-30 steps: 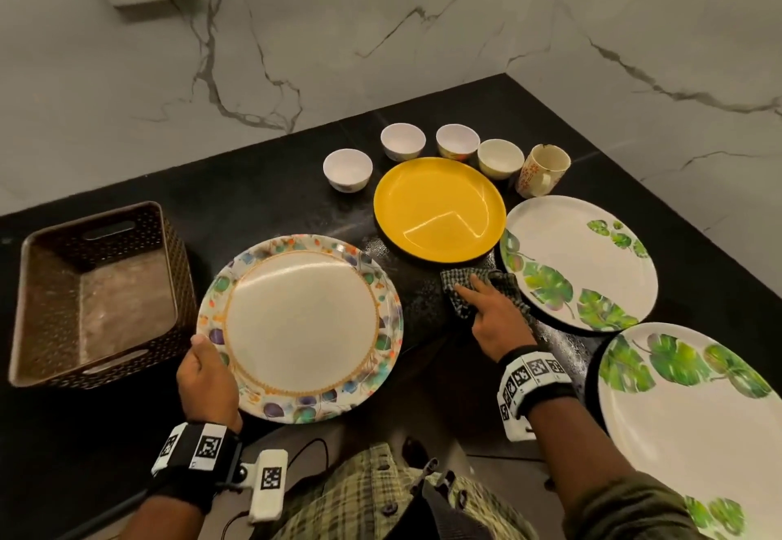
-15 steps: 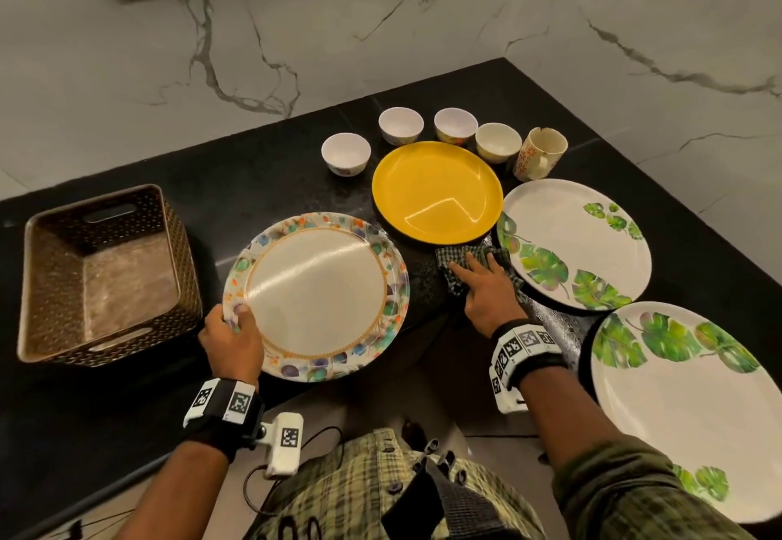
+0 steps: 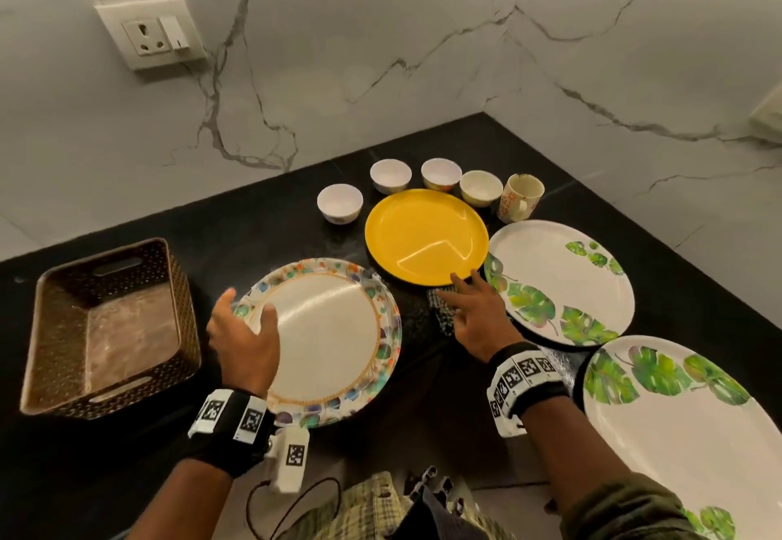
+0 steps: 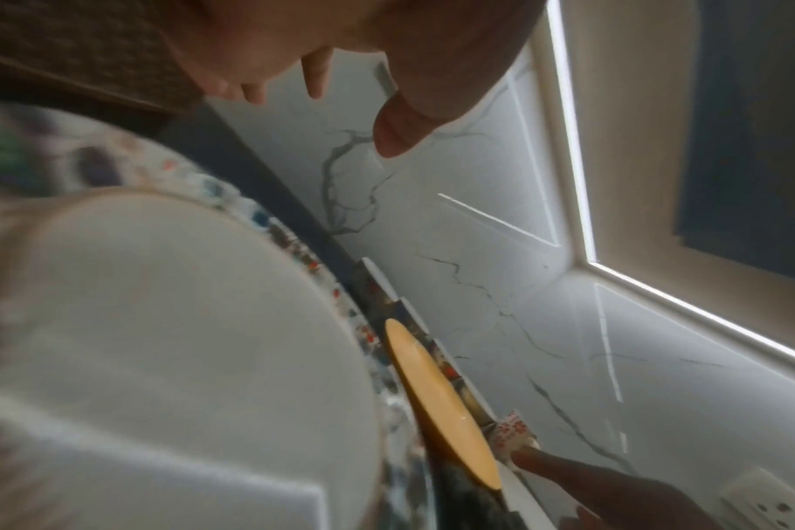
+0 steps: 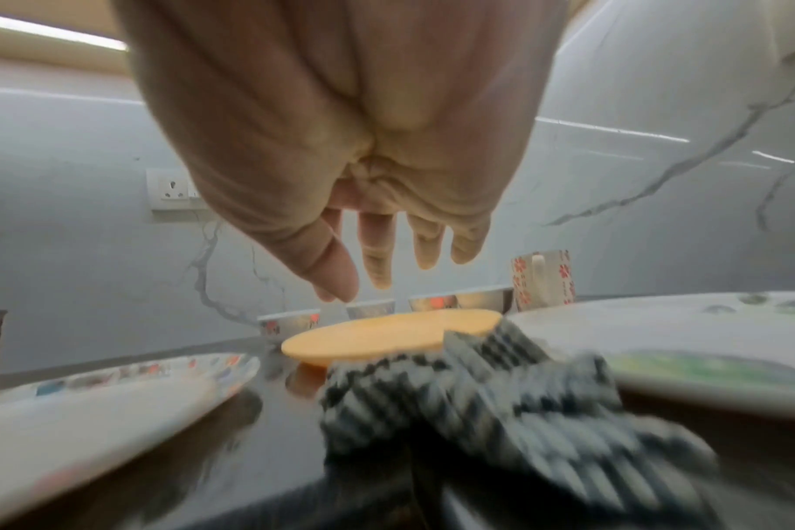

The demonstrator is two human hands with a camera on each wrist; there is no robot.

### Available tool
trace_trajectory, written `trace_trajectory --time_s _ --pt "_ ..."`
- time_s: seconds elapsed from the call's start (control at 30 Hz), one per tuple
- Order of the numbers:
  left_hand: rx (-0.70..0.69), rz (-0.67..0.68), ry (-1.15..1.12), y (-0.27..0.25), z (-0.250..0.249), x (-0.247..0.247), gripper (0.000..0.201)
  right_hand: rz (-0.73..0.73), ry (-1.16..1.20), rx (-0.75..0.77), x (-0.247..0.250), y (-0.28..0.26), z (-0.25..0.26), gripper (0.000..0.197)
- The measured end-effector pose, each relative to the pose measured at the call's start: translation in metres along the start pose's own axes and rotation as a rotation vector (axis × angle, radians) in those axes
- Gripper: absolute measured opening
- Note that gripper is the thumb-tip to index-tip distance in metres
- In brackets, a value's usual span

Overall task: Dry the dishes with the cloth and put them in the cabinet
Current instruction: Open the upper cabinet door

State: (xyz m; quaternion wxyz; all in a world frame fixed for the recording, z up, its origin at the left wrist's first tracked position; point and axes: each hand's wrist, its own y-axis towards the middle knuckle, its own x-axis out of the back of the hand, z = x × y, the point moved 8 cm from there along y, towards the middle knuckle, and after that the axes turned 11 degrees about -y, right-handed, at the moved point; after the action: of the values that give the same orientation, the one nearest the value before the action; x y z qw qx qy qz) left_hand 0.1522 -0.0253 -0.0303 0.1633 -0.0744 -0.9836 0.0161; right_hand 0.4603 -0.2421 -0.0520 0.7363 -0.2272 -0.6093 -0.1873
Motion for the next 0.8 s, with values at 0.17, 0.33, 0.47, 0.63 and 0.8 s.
trace_trajectory --time_s 0.17,0.33,0.47,0.63,0.8 --pt "-0.206 0.212 -0.189 0.014 -0.106 -0.054 0.052 -0.183 0.048 0.09 0.087 0.028 0.026 0.06" --pt "-0.402 0.4 -0.328 0.026 -0.245 -0.094 0.049 -0.473 0.167 0.19 0.22 0.06 0.05 0.049" --pt "-0.454 0.482 -0.498 0.034 -0.348 -0.11 0.063 -0.676 0.292 0.18 0.333 0.07 0.058 0.041" --pt "-0.238 0.66 -0.962 0.032 -0.426 -0.118 0.076 -0.705 1.12 0.039 0.409 0.09 0.03 0.039" --pt "-0.153 0.711 -1.176 0.03 -0.46 -0.125 0.056 -0.415 2.06 0.187 0.434 0.1 0.033 0.05"
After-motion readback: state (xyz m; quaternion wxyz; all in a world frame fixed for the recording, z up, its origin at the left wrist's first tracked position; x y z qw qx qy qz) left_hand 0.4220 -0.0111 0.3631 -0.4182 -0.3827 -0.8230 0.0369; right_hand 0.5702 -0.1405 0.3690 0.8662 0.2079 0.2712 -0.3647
